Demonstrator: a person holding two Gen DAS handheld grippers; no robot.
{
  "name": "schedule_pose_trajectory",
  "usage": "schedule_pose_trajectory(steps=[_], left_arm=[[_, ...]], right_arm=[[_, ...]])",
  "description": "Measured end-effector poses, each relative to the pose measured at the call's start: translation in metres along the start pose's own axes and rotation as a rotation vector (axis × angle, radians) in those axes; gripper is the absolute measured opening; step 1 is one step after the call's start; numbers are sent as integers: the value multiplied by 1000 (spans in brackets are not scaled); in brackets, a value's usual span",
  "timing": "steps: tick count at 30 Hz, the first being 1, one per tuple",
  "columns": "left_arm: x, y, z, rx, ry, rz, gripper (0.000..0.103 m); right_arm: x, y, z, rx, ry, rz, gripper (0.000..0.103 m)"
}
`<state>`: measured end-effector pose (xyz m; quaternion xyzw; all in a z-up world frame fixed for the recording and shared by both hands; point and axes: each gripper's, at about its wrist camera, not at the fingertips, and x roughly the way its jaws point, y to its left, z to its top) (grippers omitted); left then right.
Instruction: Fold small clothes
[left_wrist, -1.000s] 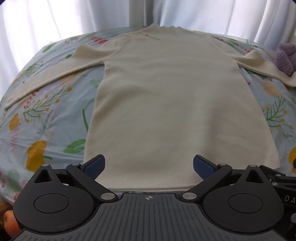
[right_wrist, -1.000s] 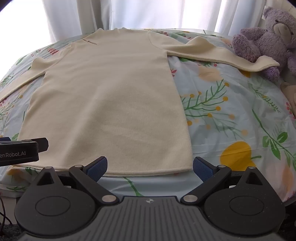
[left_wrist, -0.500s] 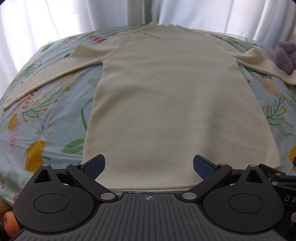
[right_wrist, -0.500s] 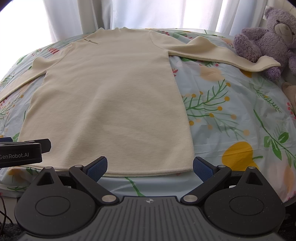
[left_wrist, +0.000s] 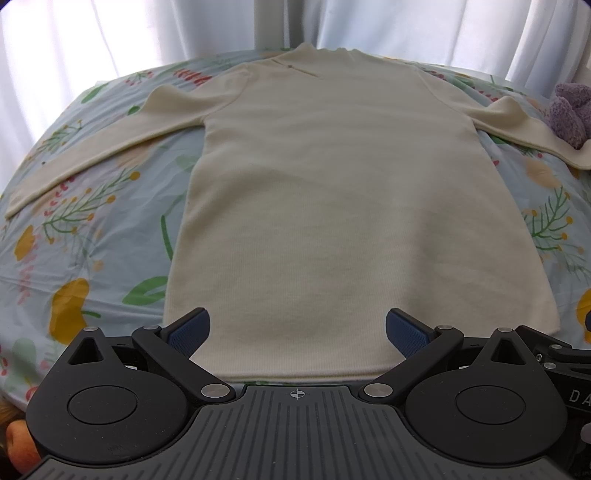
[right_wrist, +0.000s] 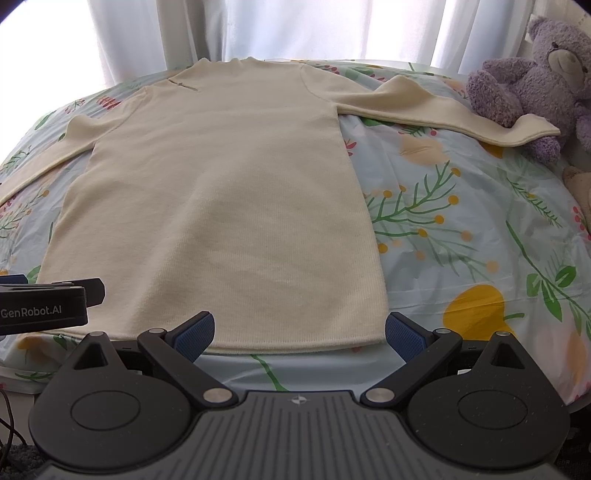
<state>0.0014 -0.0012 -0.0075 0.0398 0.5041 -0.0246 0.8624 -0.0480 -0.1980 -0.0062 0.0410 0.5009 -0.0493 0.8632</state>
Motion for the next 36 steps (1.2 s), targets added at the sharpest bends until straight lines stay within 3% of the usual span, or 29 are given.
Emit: schedule_pose_trajectory(steps=[36], left_arm=[[2, 1, -1, -2, 5, 0, 103]], right_arm=[[1, 2, 1, -5, 3, 10, 99]])
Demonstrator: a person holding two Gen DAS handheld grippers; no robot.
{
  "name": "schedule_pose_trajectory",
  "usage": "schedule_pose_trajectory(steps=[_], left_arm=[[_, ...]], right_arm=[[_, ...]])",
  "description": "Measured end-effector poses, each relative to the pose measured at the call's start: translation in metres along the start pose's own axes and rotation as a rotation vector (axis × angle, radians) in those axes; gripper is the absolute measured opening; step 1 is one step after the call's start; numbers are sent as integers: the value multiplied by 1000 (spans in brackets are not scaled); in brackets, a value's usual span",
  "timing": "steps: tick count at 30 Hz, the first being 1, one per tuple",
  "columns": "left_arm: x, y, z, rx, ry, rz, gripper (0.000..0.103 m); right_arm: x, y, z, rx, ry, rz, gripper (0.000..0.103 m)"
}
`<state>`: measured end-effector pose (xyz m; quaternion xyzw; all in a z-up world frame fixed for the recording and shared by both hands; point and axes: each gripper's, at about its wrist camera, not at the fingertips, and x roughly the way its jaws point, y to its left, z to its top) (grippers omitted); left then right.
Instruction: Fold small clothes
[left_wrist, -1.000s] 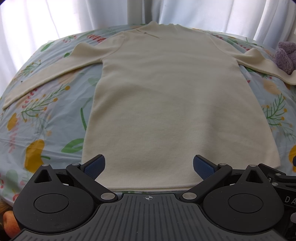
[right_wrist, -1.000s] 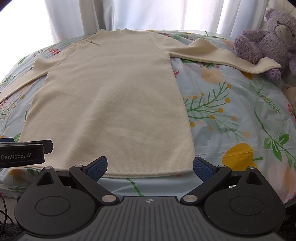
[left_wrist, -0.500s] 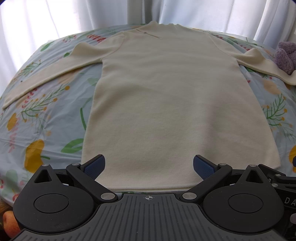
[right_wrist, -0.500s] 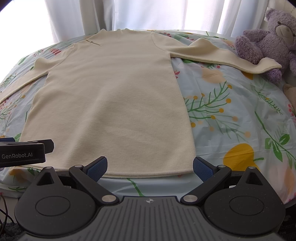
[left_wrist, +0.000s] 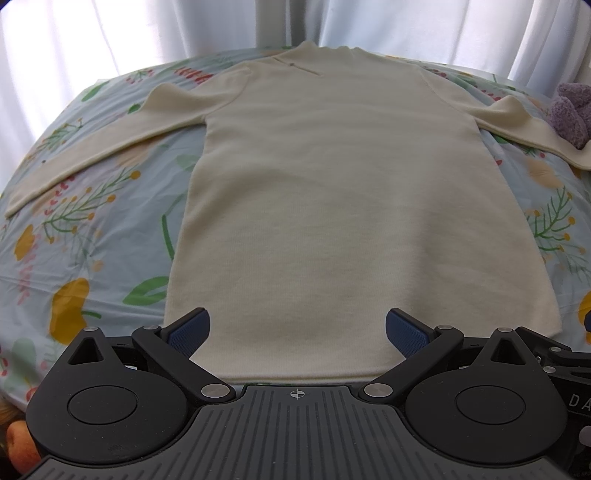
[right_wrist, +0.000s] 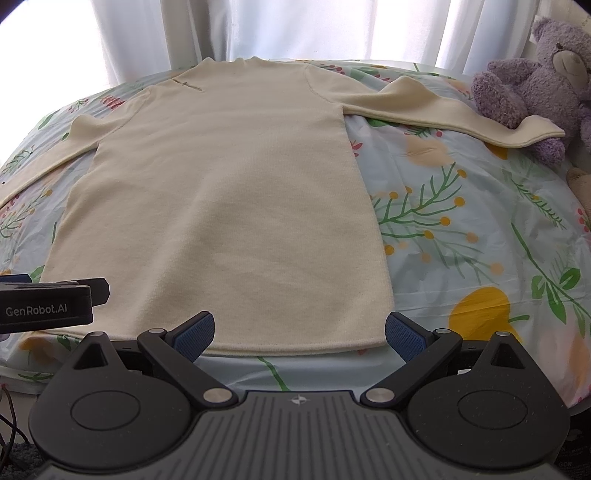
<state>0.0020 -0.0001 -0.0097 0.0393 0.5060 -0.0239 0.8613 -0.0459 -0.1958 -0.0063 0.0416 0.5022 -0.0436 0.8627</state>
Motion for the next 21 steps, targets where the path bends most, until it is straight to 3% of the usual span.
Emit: schedule_pose_trajectory(steps=[21], left_arm=[[1, 3, 0, 0, 4, -3, 103]], right_arm=[[-1, 2, -2, -2, -2, 9, 99]])
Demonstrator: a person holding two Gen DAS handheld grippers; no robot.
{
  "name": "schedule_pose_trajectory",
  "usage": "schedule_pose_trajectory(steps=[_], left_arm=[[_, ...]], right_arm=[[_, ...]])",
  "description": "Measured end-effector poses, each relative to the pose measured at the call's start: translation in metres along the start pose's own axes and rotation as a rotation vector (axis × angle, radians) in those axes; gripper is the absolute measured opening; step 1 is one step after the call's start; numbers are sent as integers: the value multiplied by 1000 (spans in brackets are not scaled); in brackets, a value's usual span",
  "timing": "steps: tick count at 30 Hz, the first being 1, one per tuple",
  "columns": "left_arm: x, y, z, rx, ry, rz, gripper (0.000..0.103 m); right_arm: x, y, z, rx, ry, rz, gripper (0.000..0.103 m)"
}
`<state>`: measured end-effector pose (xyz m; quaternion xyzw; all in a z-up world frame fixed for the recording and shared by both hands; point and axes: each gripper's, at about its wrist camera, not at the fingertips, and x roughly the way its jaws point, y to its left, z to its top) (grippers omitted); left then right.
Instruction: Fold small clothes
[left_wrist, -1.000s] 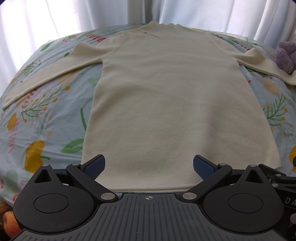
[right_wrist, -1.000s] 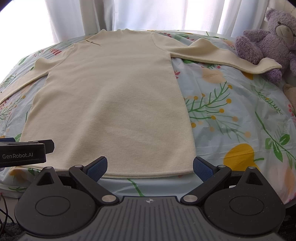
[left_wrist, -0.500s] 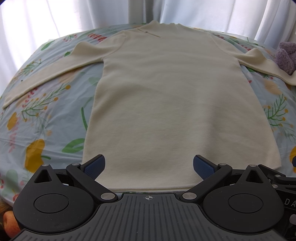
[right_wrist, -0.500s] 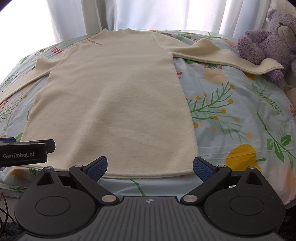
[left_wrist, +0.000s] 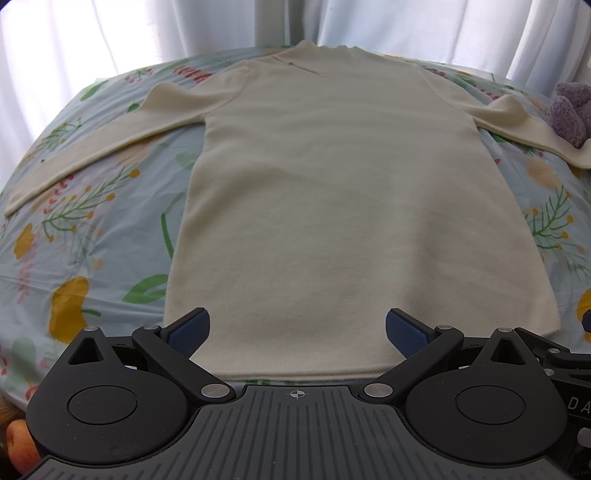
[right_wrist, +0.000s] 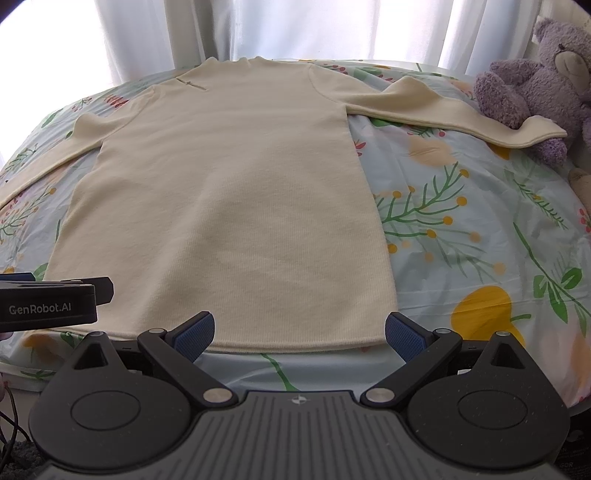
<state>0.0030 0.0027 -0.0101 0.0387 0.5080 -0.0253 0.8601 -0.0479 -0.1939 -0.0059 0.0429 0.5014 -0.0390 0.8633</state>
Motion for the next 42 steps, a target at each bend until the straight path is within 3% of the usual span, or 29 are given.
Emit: schedule_pose_trajectory(steps=[22, 39, 42], left_arm=[[0, 0, -1, -3, 22, 0, 103], [12, 2, 10, -18, 56, 8, 103], [18, 5, 18, -29, 67, 0, 103]], right_arm=[[0, 2, -1, -16, 6, 25, 99], [10, -25, 10, 84, -10, 213, 99], [9, -41, 21, 123, -58, 247, 99]])
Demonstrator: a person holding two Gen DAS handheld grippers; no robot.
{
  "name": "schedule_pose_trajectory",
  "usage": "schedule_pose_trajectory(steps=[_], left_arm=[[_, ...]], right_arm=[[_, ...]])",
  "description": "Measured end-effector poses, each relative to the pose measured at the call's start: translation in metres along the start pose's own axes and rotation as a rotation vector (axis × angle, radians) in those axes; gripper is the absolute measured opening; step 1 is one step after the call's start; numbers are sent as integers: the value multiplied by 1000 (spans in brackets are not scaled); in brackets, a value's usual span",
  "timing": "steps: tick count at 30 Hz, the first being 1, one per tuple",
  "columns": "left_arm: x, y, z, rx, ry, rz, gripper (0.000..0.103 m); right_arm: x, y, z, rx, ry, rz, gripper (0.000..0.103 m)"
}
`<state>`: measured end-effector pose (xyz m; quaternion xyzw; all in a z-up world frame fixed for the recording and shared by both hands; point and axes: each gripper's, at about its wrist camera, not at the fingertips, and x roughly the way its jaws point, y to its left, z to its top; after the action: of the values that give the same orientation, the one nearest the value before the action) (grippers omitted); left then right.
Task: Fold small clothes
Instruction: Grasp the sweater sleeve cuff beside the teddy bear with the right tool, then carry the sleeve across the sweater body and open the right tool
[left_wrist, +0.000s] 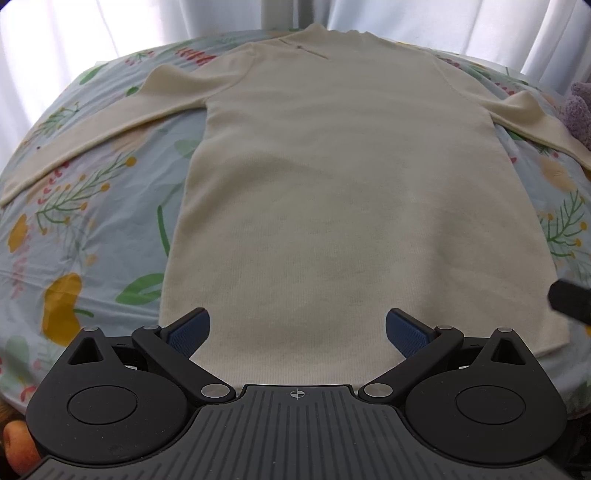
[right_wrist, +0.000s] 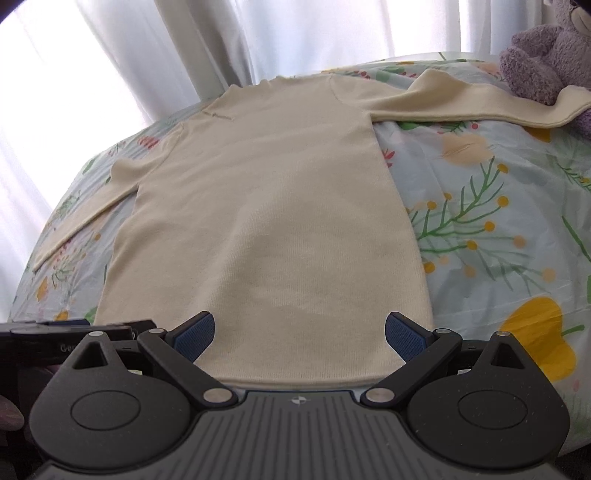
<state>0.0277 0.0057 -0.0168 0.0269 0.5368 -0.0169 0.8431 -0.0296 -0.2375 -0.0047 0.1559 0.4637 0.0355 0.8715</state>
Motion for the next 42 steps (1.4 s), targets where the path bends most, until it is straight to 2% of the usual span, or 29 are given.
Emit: schedule_pose_trajectory(steps=[2, 6, 7, 11, 13, 15, 16, 17, 18, 24, 25, 30, 35, 38, 39, 42], left_arm=[[5, 2, 8, -10, 2, 2, 103], [19, 3, 26, -19, -2, 43, 103], [22, 3, 31, -26, -7, 55, 103], [38, 4, 49, -48, -29, 102, 103], [46, 4, 55, -62, -33, 123, 103], [54, 7, 61, -94, -36, 136, 103], [58, 8, 63, -112, -33, 139, 103], [61, 9, 65, -129, -33, 137, 103], [65, 10, 67, -144, -29, 135, 103], [78, 16, 71, -231, -8, 120, 103], [78, 16, 70, -236, -12, 122, 103], [79, 19, 68, -232, -24, 113, 103], [81, 25, 70, -205, -22, 85, 103], [80, 25, 69, -185, -30, 76, 103], [81, 26, 70, -182, -29, 71, 103], [81, 28, 72, -169, -26, 59, 103]], right_arm=[[-6, -17, 15, 32, -96, -9, 99], [-17, -74, 43, 101, -415, -89, 99], [-15, -87, 51, 110, -442, -106, 99], [2, -163, 95, 289, -448, -206, 99], [13, -205, 110, 415, -456, -226, 94], [22, -245, 120, 523, -483, -232, 73], [28, -263, 124, 579, -484, -229, 67], [34, -280, 128, 628, -486, -213, 55], [42, -296, 133, 674, -484, -198, 48], [73, -343, 153, 756, -483, -239, 39], [76, -346, 154, 760, -489, -239, 37], [81, -356, 165, 746, -510, -261, 8], [75, -337, 184, 647, -539, -358, 6], [65, -295, 202, 496, -562, -421, 6], [62, -278, 208, 438, -573, -421, 6], [57, -199, 228, 146, -617, -382, 6]])
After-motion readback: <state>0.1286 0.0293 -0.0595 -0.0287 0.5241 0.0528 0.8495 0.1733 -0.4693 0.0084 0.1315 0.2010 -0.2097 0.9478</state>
